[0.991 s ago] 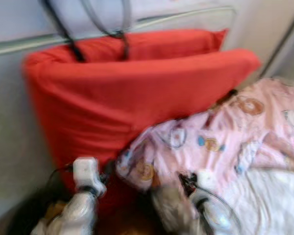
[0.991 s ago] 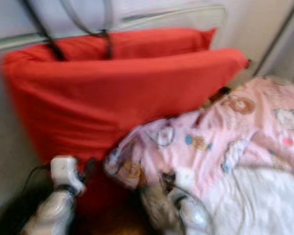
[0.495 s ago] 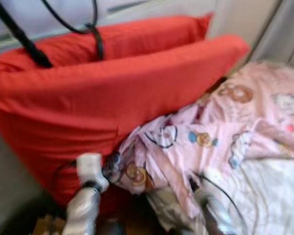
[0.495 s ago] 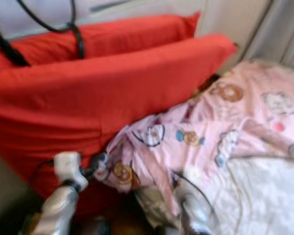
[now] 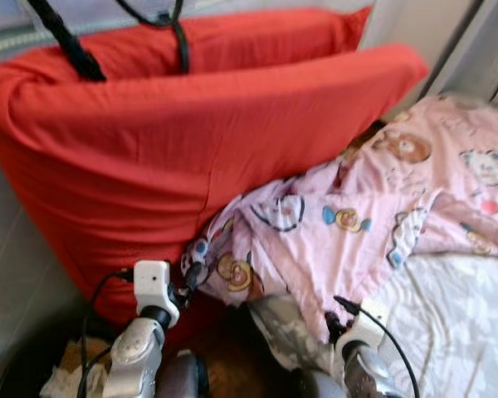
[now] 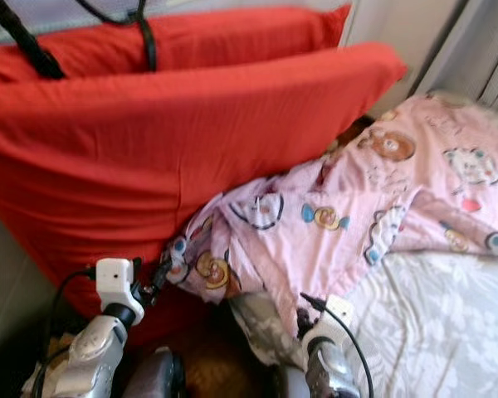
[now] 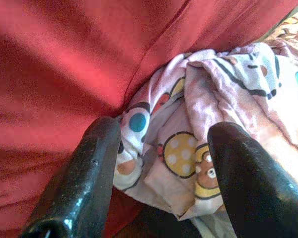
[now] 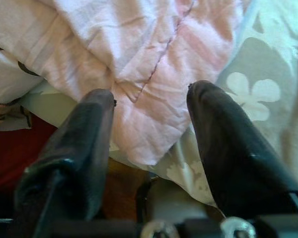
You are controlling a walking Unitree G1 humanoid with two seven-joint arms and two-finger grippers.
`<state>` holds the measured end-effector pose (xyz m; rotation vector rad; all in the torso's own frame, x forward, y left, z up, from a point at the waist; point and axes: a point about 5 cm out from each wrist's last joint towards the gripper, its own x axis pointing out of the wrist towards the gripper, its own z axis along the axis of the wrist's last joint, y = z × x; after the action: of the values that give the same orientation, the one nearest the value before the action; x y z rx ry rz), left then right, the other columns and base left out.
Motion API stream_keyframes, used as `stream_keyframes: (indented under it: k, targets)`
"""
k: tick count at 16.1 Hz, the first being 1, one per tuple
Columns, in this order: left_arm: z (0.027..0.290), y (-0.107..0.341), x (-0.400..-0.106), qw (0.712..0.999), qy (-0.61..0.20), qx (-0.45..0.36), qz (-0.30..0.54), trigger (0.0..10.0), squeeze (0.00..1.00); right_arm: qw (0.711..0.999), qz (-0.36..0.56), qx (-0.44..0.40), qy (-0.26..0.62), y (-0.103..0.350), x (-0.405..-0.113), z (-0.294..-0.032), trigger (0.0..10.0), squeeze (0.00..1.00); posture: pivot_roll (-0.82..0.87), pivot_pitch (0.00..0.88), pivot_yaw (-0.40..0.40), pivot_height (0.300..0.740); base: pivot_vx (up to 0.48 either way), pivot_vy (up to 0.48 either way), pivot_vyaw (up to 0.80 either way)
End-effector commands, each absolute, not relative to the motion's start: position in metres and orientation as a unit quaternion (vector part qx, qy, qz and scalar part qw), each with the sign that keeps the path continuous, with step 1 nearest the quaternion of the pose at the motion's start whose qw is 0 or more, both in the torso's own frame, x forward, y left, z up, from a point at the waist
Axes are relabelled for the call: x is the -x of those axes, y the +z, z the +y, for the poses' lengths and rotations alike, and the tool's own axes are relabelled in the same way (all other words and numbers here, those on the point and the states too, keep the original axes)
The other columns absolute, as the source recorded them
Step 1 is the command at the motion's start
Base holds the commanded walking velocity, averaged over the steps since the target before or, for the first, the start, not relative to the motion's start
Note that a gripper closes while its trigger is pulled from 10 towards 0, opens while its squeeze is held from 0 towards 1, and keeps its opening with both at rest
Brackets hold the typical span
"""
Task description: Clean up the room
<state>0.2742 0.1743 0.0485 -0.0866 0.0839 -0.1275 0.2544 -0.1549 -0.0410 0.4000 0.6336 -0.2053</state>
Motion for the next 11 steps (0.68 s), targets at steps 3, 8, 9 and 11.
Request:
stream_keyframes:
  k: [3,8,9,11]
  targets:
    - [0.170,0.051,-0.255,0.995,-0.073,0.044,0.046,10.0,0.00,0.926,0.305,-0.198,-0.098,-0.039,-0.258,-0.154,10.0,1.00,0.11,0.281,-0.081,0.646,0.000,0.000,0.00]
    - [0.169,0.059,-0.232,0.995,-0.072,0.044,0.049,10.0,0.00,0.934,0.267,-0.212,-0.110,-0.025,-0.273,-0.156,10.0,0.93,0.15,0.358,-0.081,0.646,0.000,0.000,0.00]
    - [0.167,0.060,-0.226,0.995,-0.075,0.042,0.051,10.0,0.00,0.936,0.251,-0.216,-0.117,-0.019,-0.280,-0.156,10.0,0.00,0.15,0.366,-0.080,0.646,0.000,0.000,0.00]
    - [0.166,0.061,-0.220,0.995,-0.077,0.043,0.055,10.0,0.00,0.935,0.244,-0.221,-0.129,-0.016,-0.283,-0.158,10.0,0.00,0.15,0.373,-0.083,0.646,0.000,0.000,0.00]
